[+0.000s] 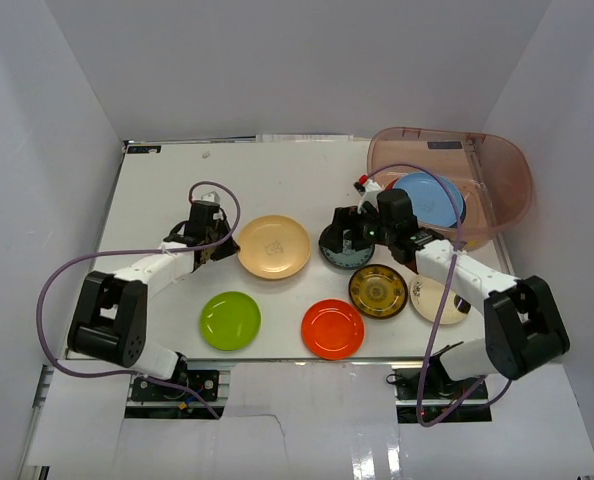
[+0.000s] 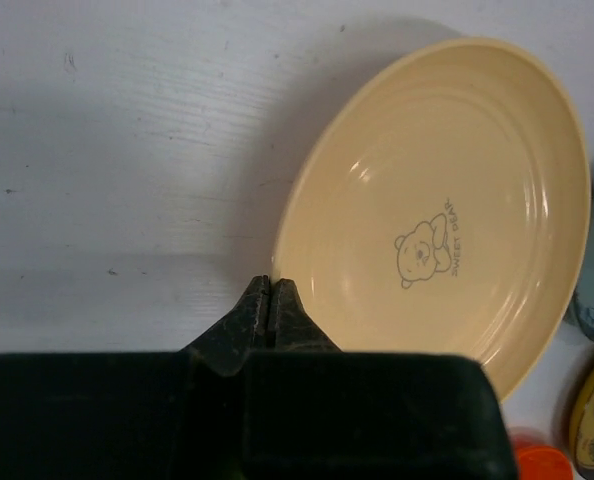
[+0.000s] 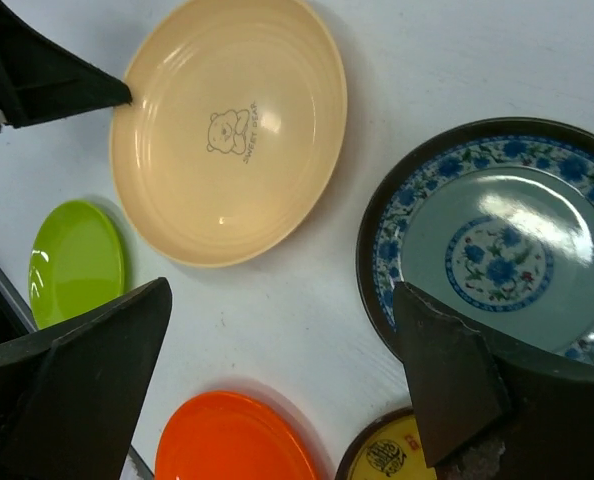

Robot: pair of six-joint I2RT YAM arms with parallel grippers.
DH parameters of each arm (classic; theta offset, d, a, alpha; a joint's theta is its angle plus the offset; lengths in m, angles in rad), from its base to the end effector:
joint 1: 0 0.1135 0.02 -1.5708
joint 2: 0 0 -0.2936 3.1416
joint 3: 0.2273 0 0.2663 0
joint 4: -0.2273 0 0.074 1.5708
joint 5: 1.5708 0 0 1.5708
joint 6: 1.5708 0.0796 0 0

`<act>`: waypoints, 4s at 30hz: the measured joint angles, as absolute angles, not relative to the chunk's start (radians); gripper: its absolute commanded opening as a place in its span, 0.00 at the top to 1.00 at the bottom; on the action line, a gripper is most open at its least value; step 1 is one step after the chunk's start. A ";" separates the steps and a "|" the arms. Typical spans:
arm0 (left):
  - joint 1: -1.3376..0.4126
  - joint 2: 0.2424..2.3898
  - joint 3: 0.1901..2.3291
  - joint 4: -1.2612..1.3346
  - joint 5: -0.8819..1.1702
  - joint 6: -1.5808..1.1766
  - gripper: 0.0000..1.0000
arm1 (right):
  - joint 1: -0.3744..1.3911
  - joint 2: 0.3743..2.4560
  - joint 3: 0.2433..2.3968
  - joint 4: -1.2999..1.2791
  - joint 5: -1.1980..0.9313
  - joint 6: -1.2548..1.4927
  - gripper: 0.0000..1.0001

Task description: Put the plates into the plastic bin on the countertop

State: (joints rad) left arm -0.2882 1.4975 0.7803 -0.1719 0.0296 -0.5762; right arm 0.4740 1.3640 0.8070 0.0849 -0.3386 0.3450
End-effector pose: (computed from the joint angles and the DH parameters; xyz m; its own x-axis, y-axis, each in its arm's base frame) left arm 0.3160 -0.0961 0.1618 -0.7888 -0.3342 -0.5159 -0.1524 0.9194 -0.3626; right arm 0.2944 0.1807 0.2468 -0.6154 0.0428 -0.7870 -0.5160 0.7329 0.4434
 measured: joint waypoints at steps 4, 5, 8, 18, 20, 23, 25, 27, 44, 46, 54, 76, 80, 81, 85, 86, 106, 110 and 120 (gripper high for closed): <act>-0.288 1.386 0.780 -0.169 0.043 -0.572 1.00 | 0.522 1.453 0.899 0.044 -0.332 0.321 0.08; -0.288 1.359 0.779 -0.164 0.052 -0.571 1.00 | 0.532 1.468 0.921 0.044 -0.336 0.321 0.08; -0.288 1.283 0.773 -0.144 0.094 -0.569 1.00 | 0.550 1.517 0.992 0.046 -0.344 0.326 0.06; -0.287 1.152 0.713 -0.142 0.228 -0.569 0.43 | 0.558 1.633 1.084 0.023 -0.293 0.364 0.92; -0.290 1.138 0.713 -0.134 0.268 -0.583 0.33 | 0.546 1.624 1.095 0.009 -0.250 0.363 0.92; -0.310 1.110 0.707 -0.118 0.316 -0.613 0.30 | 0.462 1.588 1.113 -0.010 -0.229 0.366 0.92; -0.361 1.100 0.694 -0.102 0.330 -0.628 0.27 | 0.343 1.541 1.123 -0.013 -0.224 0.377 0.92; -0.414 1.108 0.688 -0.096 0.340 -0.636 0.27 | 0.201 1.489 1.129 -0.007 -0.193 0.389 0.92; -0.821 1.510 0.793 -0.218 0.358 -0.517 0.14 | -0.265 1.494 1.090 -0.006 -0.124 0.467 0.07; -0.840 1.540 0.799 -0.236 0.355 -0.504 0.14 | -0.265 1.469 1.082 -0.002 -0.149 0.467 0.08; -0.894 1.584 0.822 -0.256 0.329 -0.479 0.21 | -0.121 1.127 0.848 -0.006 -0.205 0.437 0.25; -0.953 1.504 0.761 -0.210 0.176 -0.552 1.00 | 0.170 0.760 0.383 -0.414 -0.073 0.461 0.37; -0.955 1.403 0.754 -0.235 0.078 -0.550 1.00 | 0.187 0.763 0.383 -0.467 -0.057 0.503 0.42; -0.955 1.378 0.750 -0.242 0.056 -0.550 1.00 | 0.189 0.763 0.383 -0.479 -0.052 0.515 0.43; -0.952 1.282 0.748 -0.266 -0.025 -0.554 1.00 | 0.192 0.770 0.380 -0.497 -0.039 0.553 0.46; -0.952 1.266 0.748 -0.266 -0.039 -0.555 1.00 | 0.192 0.779 0.374 -0.489 -0.040 0.561 0.46; -0.822 1.175 0.980 -0.253 -0.090 -0.577 1.00 | 0.195 0.669 0.487 -0.522 -0.070 0.604 0.92; -0.748 1.188 1.032 -0.208 -0.023 -0.614 1.00 | 0.195 0.659 0.734 -0.590 -0.120 0.566 0.92; -0.708 1.192 1.185 -0.194 0.004 -0.637 1.00 | 0.151 0.911 1.061 -0.440 0.079 0.420 0.92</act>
